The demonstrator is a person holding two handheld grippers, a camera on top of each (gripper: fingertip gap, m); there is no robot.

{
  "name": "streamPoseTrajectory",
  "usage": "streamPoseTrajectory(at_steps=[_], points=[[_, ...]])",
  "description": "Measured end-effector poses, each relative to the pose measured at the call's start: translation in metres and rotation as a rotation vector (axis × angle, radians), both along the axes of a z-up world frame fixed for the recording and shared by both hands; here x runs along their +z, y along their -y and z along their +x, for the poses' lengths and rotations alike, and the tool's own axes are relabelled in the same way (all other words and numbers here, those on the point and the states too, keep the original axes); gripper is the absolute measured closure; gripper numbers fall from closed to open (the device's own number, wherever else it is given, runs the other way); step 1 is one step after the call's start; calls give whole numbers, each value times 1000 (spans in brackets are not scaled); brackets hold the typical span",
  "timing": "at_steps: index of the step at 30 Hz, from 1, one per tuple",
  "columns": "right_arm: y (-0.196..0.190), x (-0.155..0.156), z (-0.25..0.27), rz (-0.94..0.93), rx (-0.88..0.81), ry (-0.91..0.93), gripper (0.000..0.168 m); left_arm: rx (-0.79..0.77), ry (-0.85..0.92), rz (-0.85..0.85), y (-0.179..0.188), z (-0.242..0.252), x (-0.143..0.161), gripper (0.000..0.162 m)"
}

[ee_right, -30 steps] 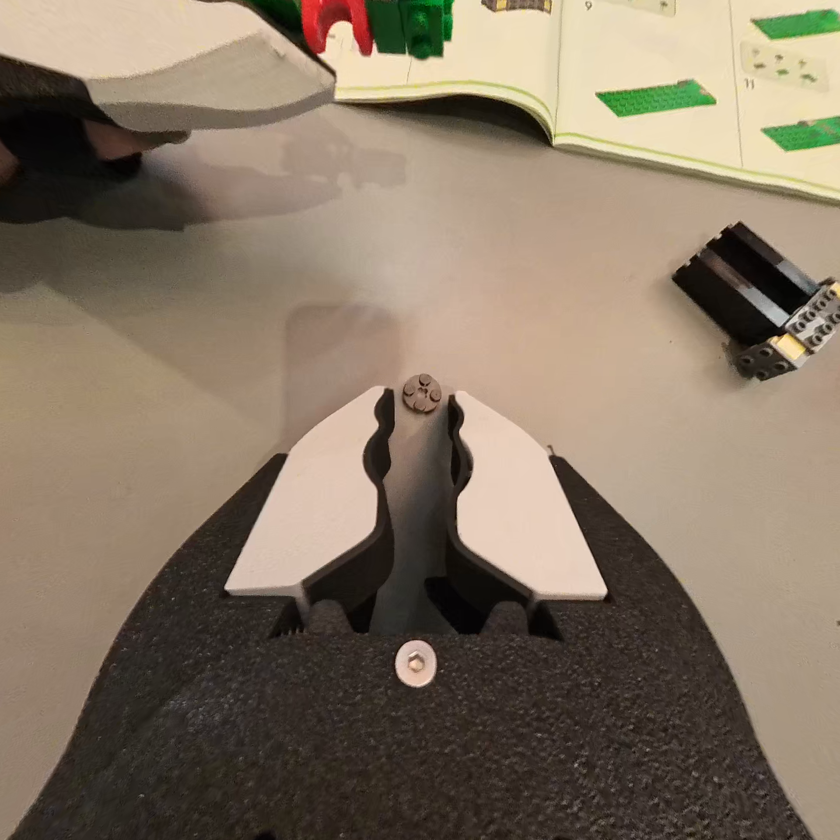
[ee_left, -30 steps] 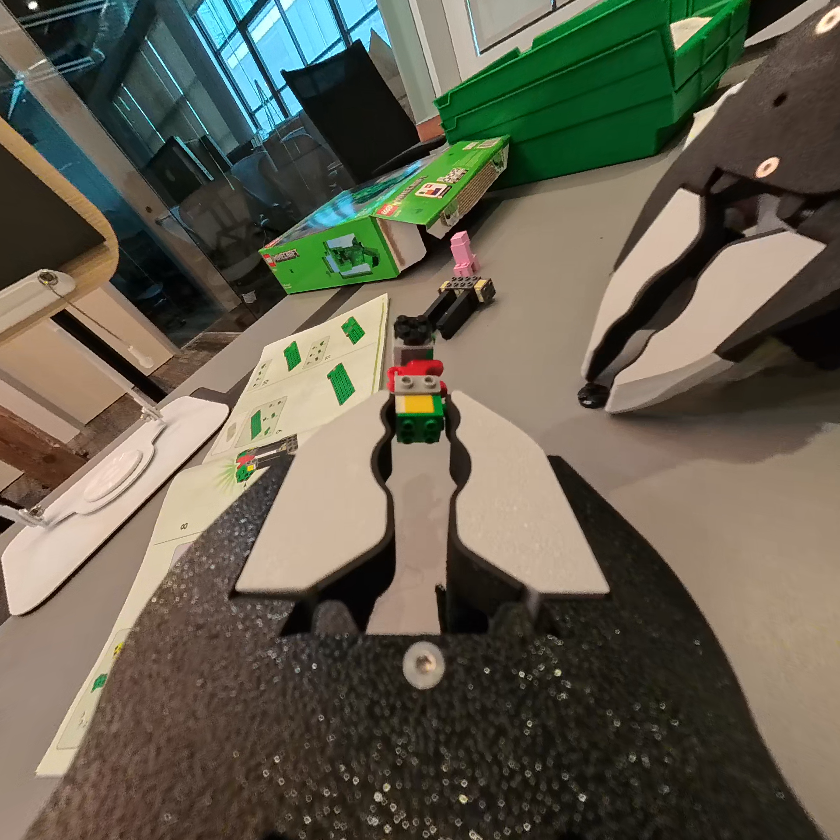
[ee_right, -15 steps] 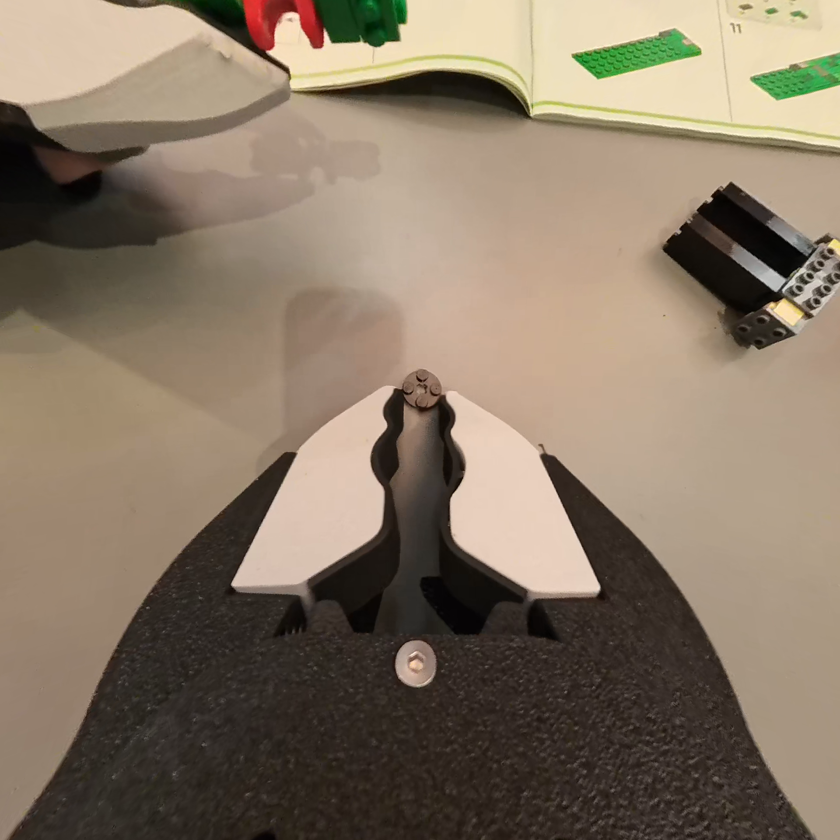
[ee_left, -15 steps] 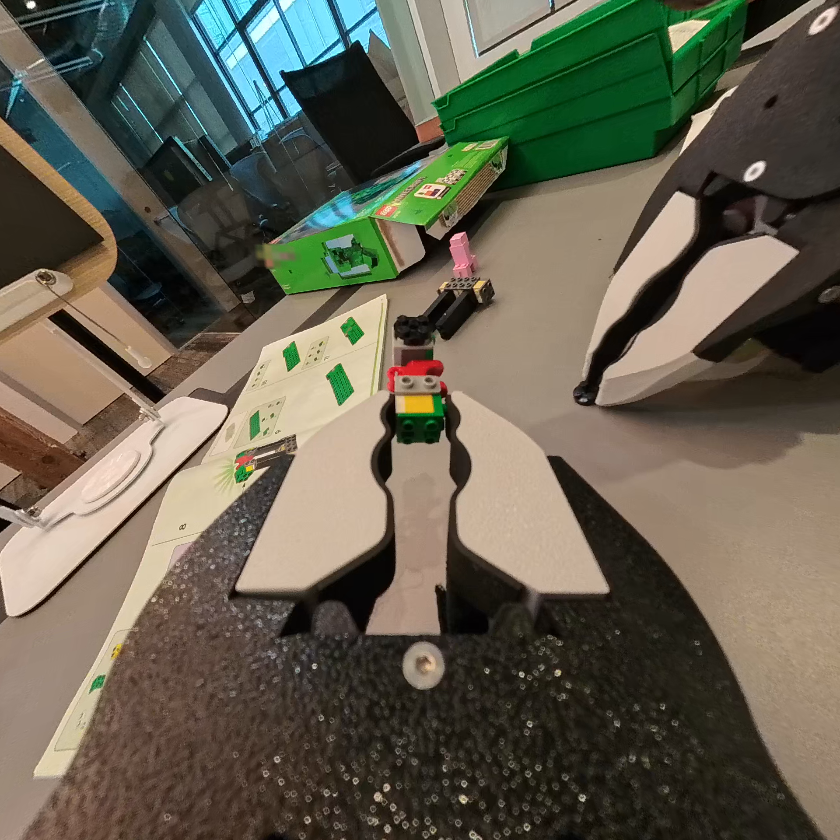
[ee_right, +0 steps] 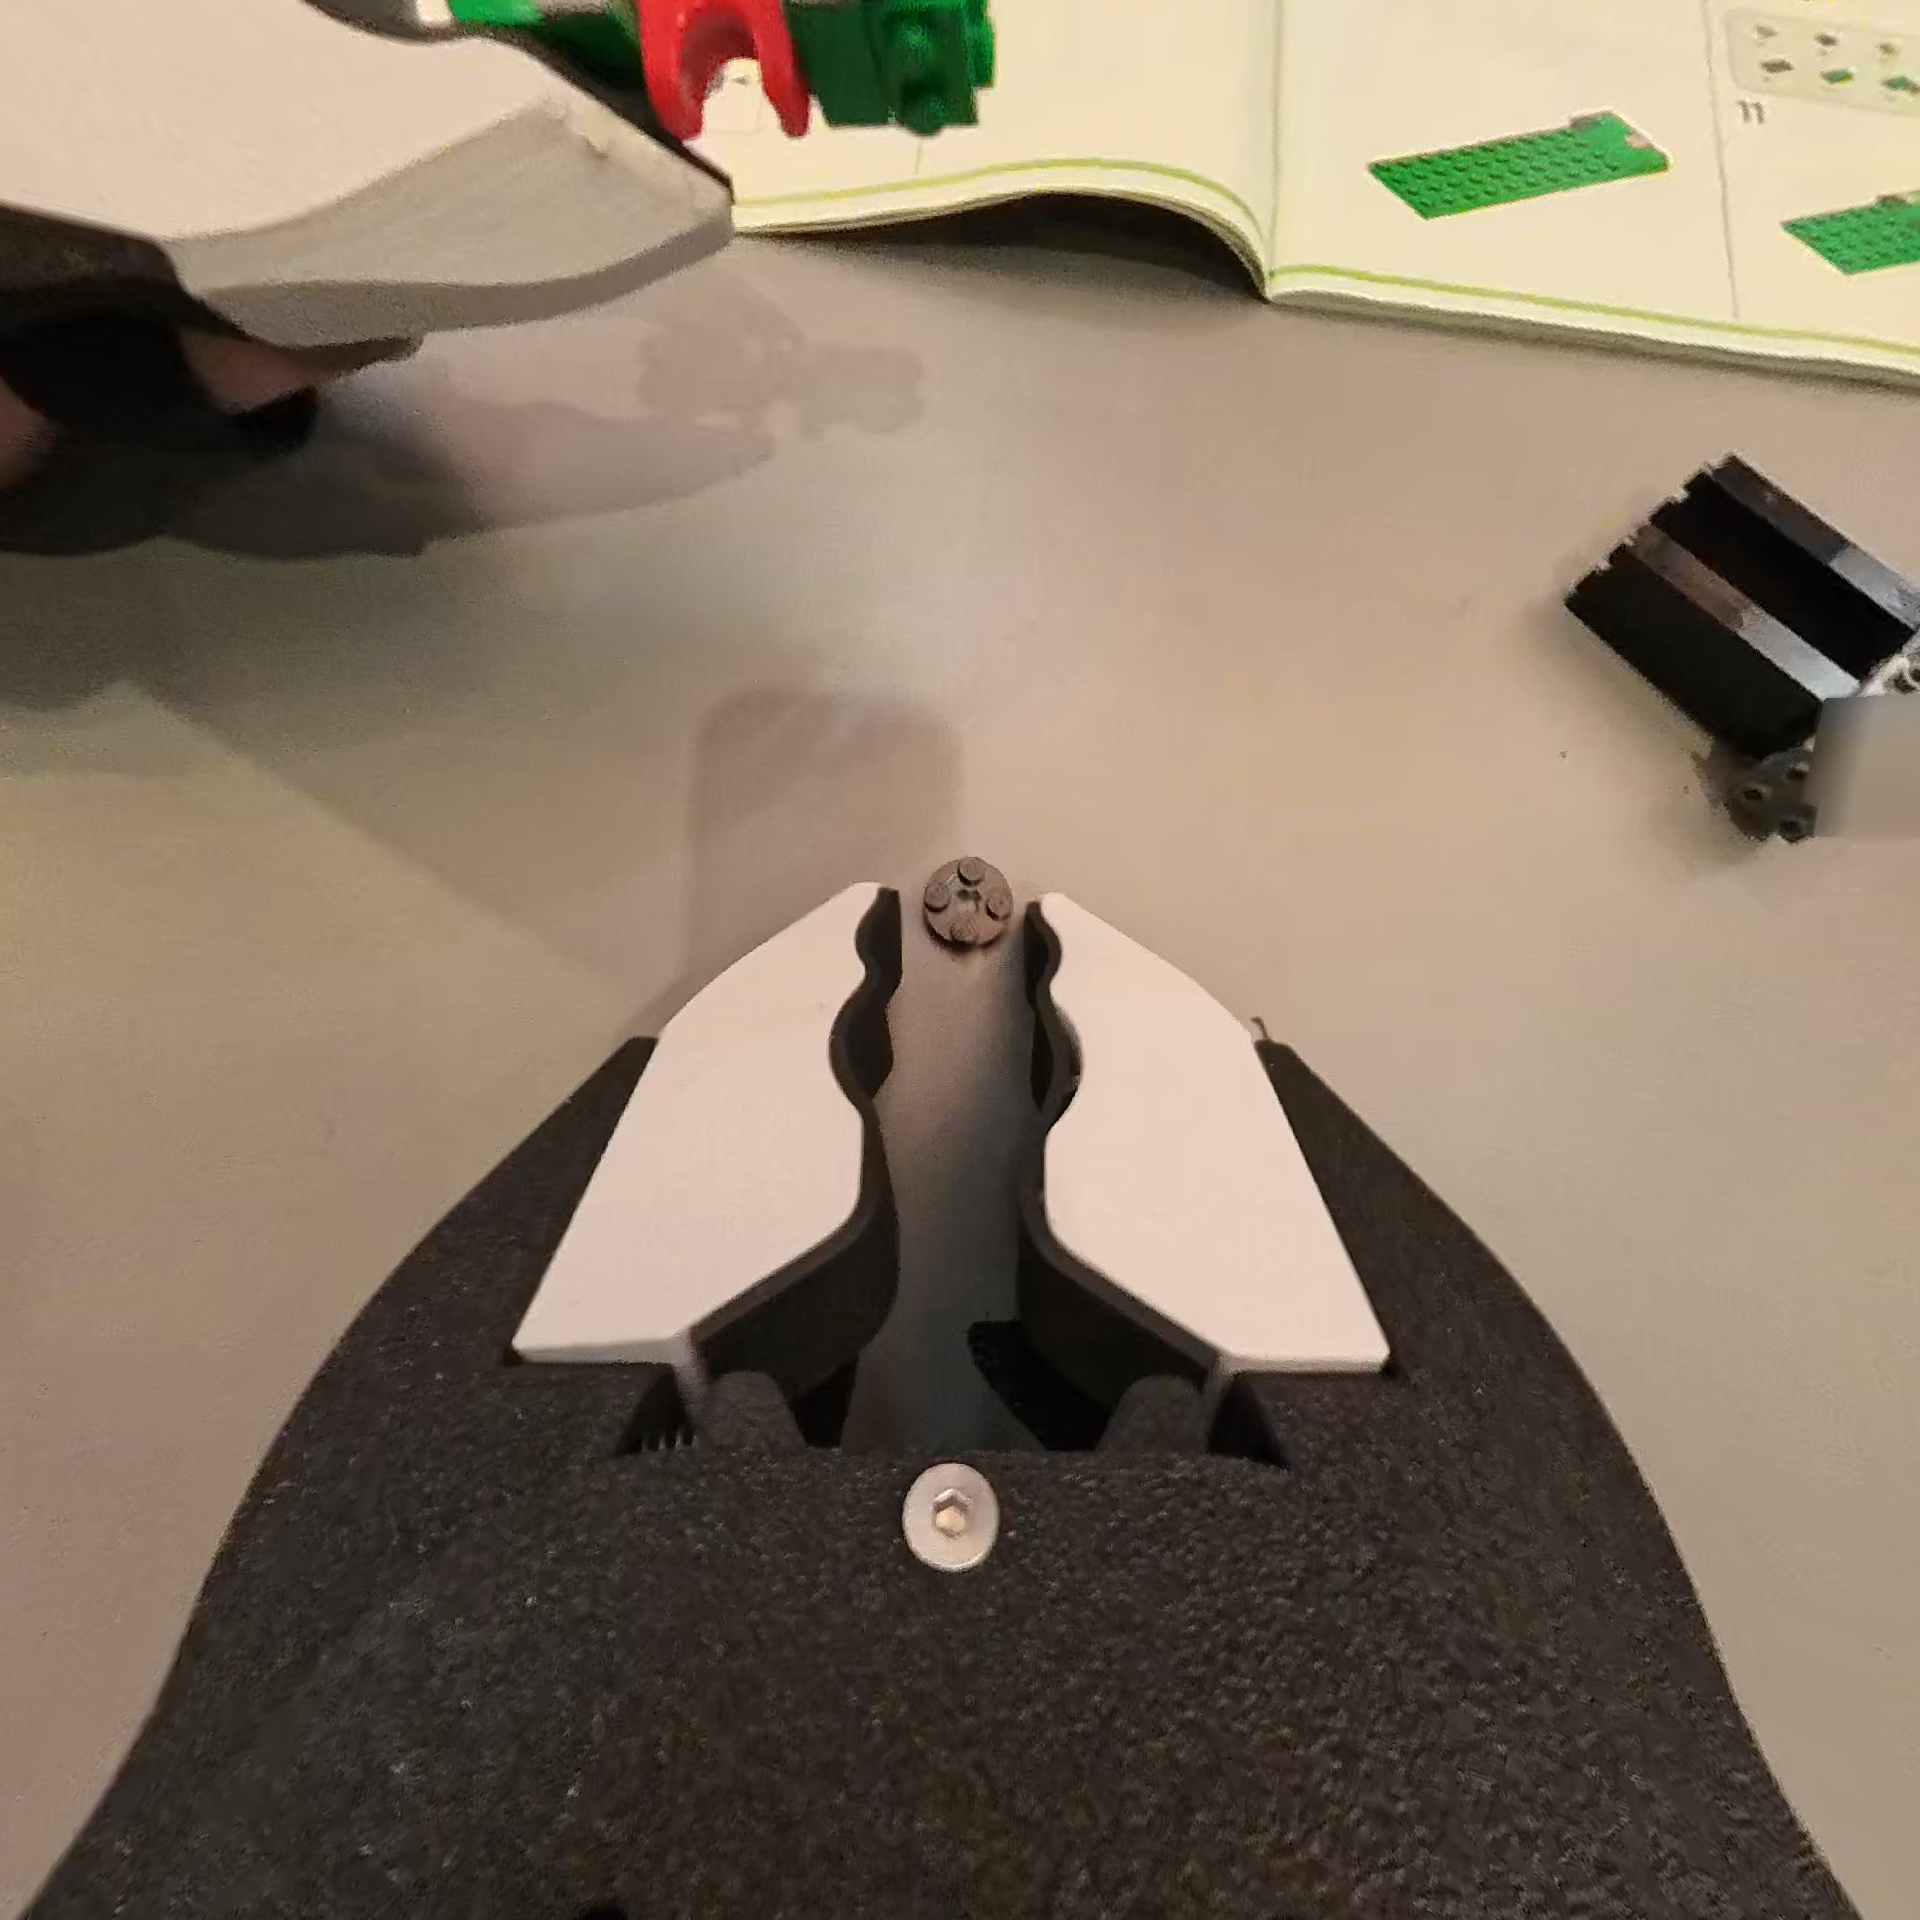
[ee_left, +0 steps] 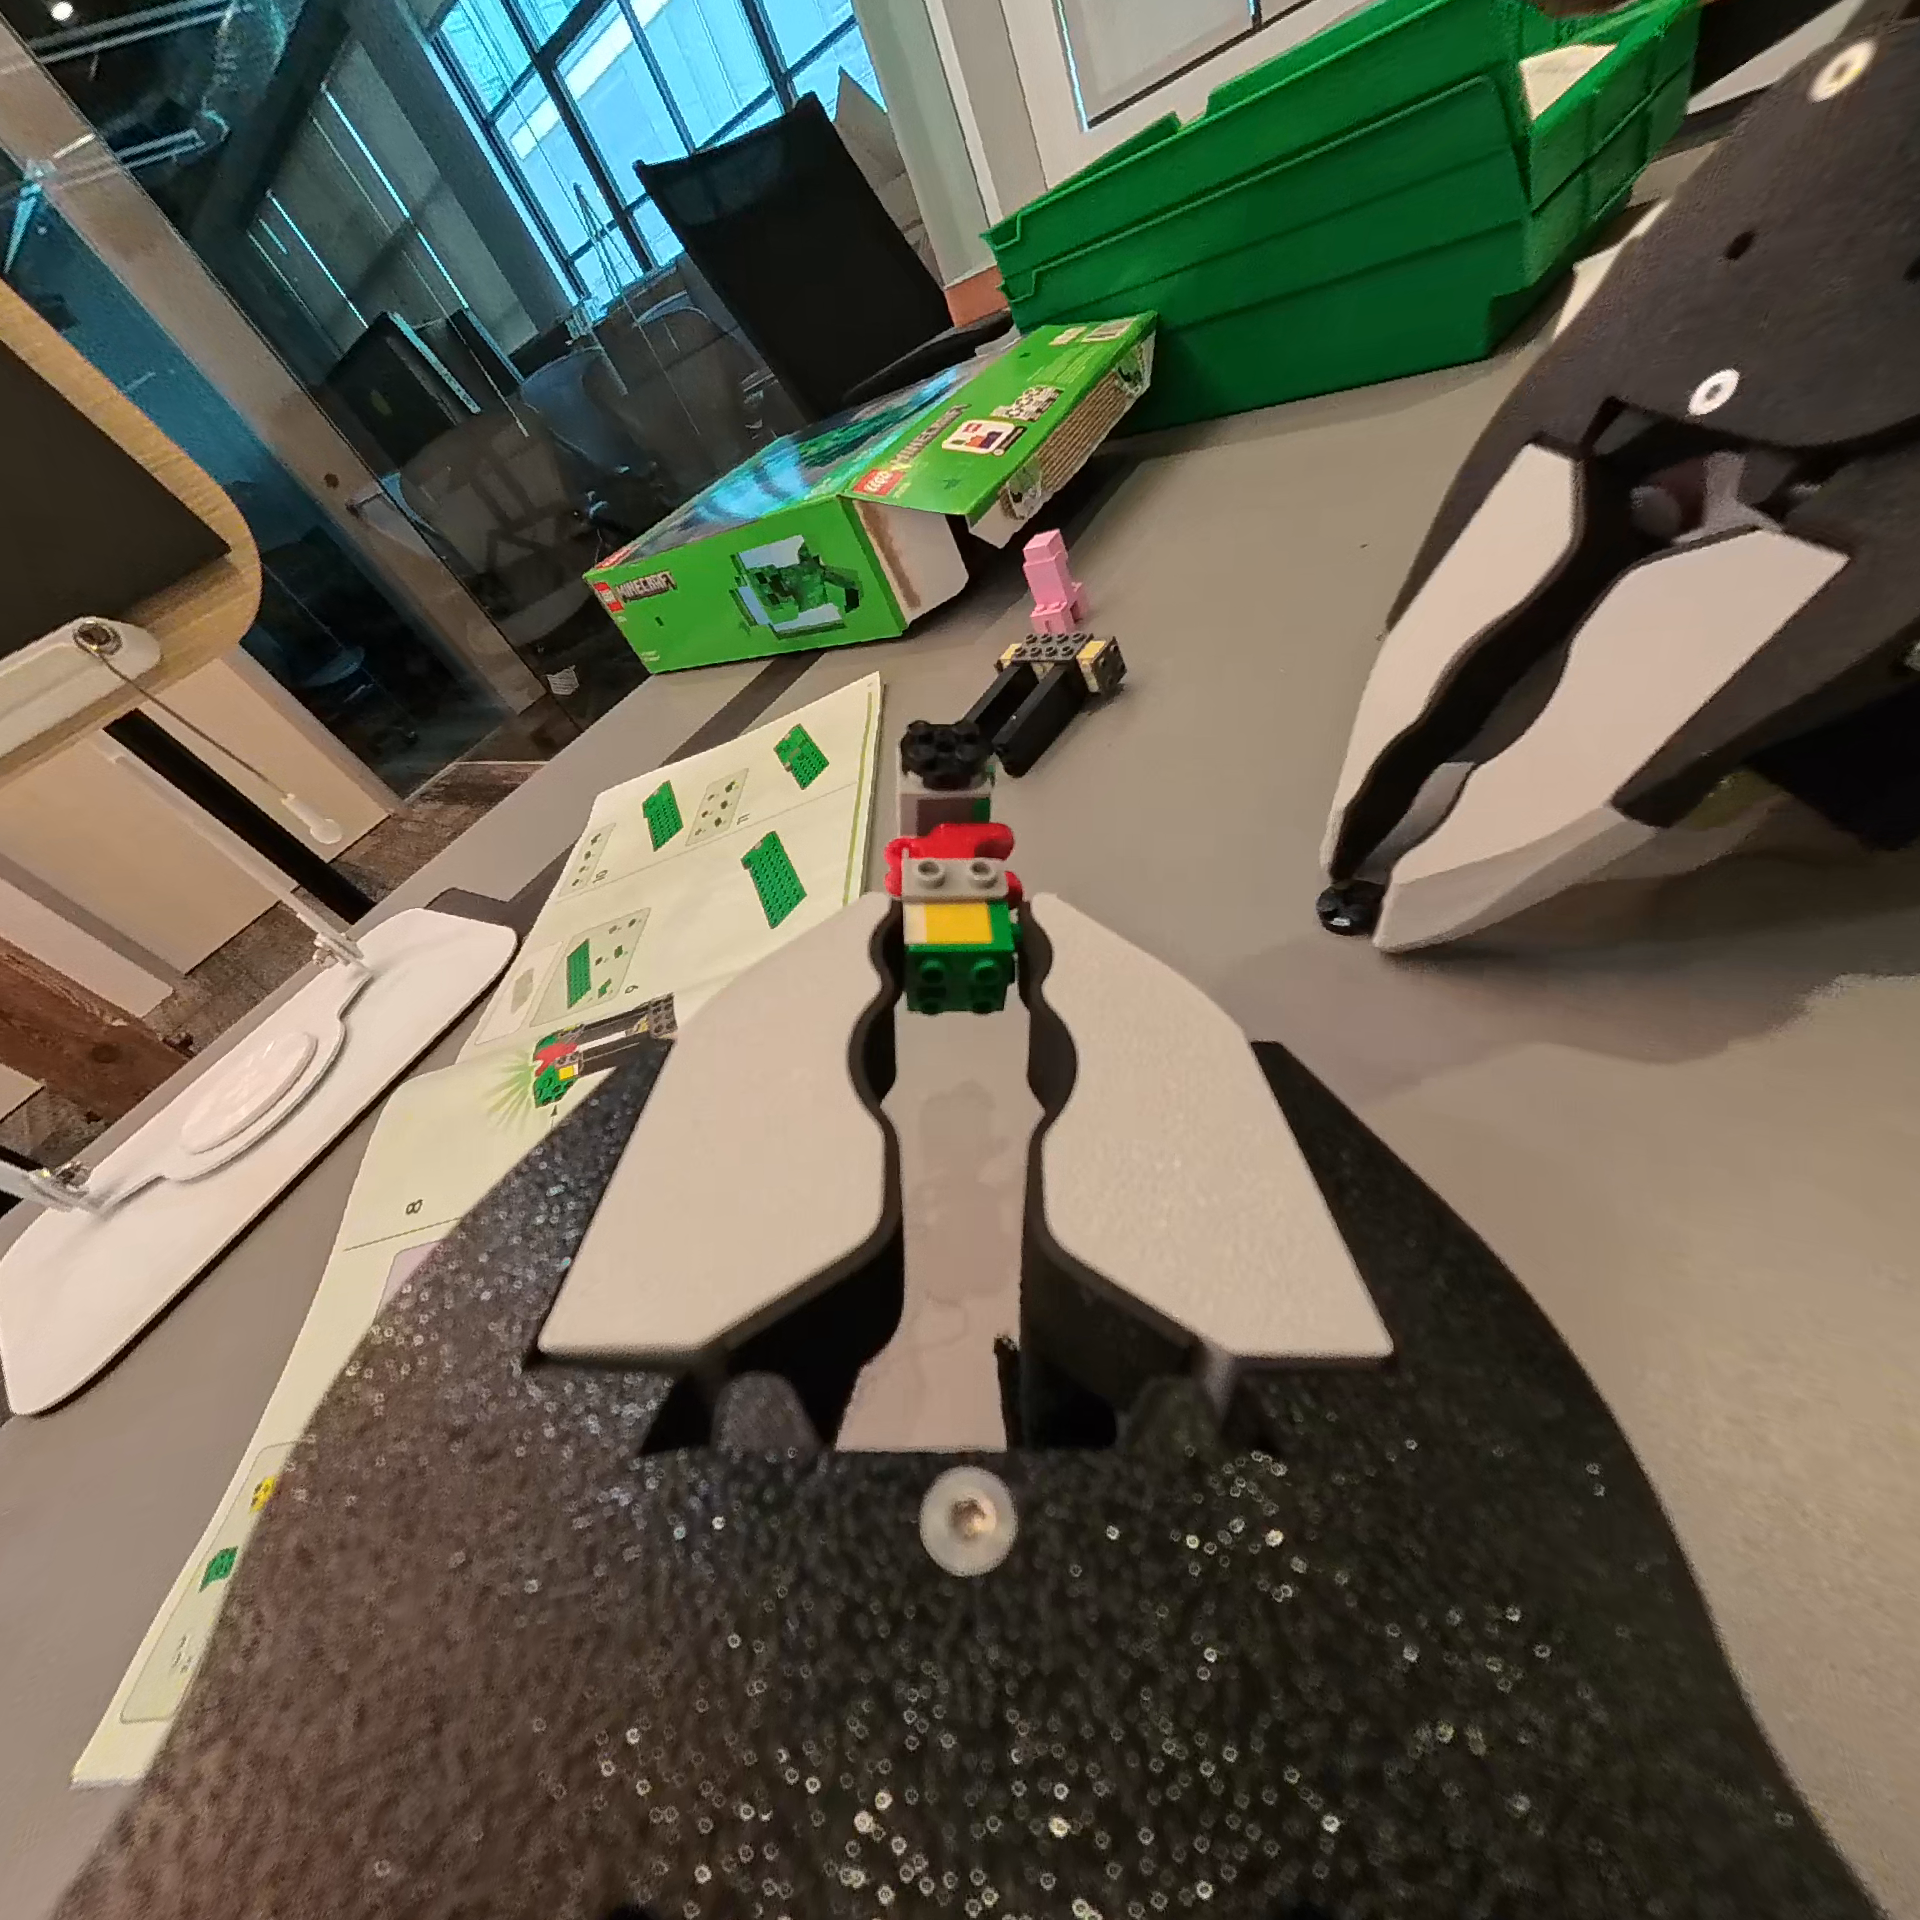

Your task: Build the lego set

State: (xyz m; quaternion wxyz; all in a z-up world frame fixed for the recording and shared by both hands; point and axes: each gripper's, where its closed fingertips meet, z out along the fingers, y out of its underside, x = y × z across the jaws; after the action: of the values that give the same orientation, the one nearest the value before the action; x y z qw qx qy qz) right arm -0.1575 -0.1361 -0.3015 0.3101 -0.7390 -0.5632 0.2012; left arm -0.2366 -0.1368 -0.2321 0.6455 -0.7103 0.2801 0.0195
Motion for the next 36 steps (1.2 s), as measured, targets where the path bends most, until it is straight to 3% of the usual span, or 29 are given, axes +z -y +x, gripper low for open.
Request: streamPoseTrajectory(at_steps=[13,18,25,28,32,36], points=[[5,1,-2,-64,403,-31,143,-7,4,-1,0,1,0,142],[3,2,0,-84,447,-44,155,-9,3,-2,0,1,0,142],[5,1,0,-55,470,-30,149,-10,3,-2,-1,1,0,142],[2,0,-1,-28,463,-24,159,-10,2,-2,-1,1,0,142],[6,0,1,-38,460,-7,150,-9,7,-1,-1,1,0,142],[39,10,-7,-119,482,-86,145,-9,11,0,-1,1,1,142]])
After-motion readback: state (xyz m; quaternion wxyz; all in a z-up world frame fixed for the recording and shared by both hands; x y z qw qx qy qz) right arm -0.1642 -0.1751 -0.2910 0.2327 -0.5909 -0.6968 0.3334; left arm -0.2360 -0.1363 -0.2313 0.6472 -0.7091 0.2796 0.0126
